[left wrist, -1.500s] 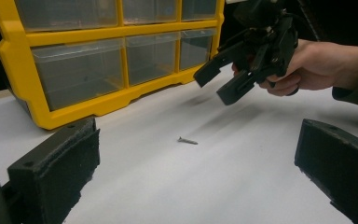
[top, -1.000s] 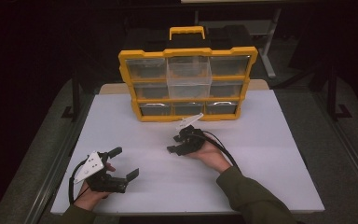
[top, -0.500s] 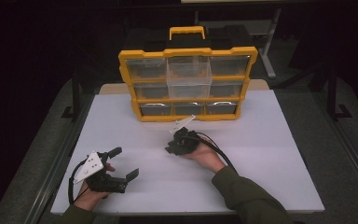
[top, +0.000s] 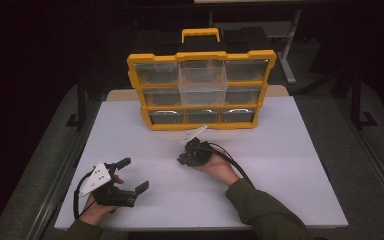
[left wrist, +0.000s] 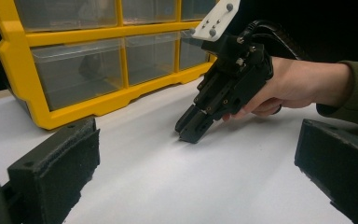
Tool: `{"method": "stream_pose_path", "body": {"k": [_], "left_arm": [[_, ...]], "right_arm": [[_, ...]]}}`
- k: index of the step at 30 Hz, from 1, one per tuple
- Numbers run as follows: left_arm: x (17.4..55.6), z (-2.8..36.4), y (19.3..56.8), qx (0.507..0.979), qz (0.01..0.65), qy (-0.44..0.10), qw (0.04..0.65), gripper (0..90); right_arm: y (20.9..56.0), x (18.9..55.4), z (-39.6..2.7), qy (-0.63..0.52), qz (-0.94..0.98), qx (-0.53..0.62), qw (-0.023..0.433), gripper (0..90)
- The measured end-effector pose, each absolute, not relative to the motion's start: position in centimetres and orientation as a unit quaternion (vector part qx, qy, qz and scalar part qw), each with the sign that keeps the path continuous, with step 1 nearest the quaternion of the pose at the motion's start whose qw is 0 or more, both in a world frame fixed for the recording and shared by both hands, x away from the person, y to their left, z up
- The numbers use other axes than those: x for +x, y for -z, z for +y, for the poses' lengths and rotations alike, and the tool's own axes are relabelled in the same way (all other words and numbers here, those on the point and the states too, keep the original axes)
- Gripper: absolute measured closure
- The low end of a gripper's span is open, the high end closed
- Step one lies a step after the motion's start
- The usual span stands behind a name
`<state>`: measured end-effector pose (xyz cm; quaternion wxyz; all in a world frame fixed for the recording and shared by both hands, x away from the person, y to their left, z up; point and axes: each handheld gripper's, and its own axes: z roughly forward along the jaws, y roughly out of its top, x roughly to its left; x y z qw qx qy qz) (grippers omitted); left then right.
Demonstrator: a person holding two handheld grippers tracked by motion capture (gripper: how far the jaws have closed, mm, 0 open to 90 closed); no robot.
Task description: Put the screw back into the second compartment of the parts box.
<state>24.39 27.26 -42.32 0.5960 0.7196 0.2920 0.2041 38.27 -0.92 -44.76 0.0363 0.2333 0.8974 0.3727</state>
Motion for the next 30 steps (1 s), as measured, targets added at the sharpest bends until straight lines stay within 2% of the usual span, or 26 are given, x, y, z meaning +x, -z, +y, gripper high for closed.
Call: {"method": "stream_pose_path", "body": {"k": [11,30], "left_arm": [[24.40,27.26,42.31,0.720,0.290,-0.206,0.596,0.0],[24.40,27.30,42.32,0.720,0.290,-0.206,0.596,0.0]], "right_arm": [[44.76,38.25,-1.01,-0.366,0.898,0.240,0.046,86.4],[44.09,38.22,-1.52,-0.370,0.896,0.244,0.040,87.2]]}}
